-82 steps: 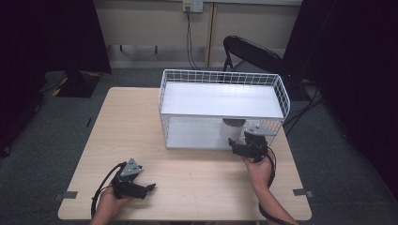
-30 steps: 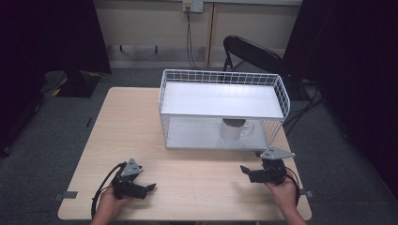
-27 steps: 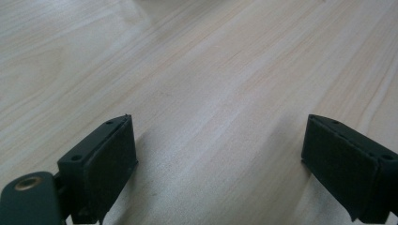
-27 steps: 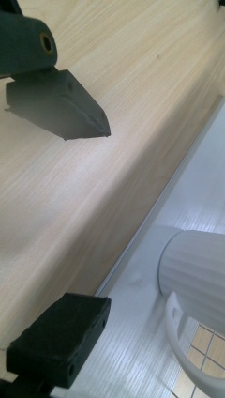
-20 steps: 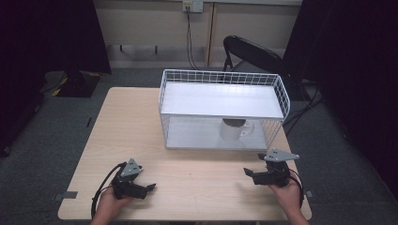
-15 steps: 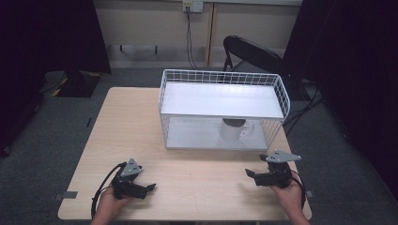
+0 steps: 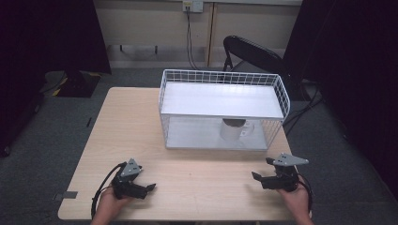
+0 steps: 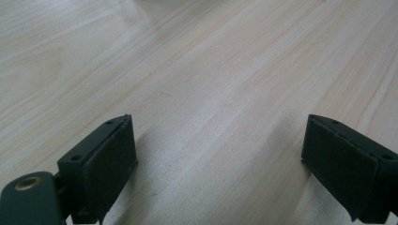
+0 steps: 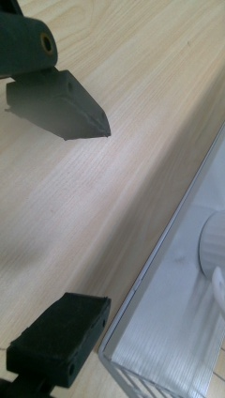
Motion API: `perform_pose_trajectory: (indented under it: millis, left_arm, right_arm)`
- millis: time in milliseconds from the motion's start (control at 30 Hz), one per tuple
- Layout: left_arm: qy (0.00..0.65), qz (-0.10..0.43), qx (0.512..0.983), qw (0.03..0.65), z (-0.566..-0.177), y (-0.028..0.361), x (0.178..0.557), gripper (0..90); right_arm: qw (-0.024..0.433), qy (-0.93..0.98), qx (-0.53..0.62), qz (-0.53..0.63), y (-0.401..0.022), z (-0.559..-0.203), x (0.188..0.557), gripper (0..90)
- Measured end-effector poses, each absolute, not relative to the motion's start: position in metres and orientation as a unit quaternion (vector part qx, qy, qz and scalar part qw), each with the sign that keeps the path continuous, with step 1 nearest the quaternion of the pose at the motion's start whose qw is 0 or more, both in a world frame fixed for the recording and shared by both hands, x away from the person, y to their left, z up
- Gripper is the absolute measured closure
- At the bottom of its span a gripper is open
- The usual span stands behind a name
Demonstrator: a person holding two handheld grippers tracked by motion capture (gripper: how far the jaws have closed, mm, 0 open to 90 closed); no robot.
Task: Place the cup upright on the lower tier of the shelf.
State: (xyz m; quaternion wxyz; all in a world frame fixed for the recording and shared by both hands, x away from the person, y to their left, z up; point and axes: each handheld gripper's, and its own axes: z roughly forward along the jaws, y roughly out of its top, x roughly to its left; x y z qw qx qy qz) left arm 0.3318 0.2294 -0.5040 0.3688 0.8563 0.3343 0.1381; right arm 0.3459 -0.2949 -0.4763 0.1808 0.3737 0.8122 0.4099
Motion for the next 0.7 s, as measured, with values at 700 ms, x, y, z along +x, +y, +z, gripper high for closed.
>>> perform_pose_trajectory:
  millis: [700]
  left_arm:
    - [0.334,0.138,0.856,0.369,-0.504,0.229,0.332,9.7]
  right_arm:
    - [0.175,0.818,0.379,0.397,-0.316,-0.486,0.335,14.2]
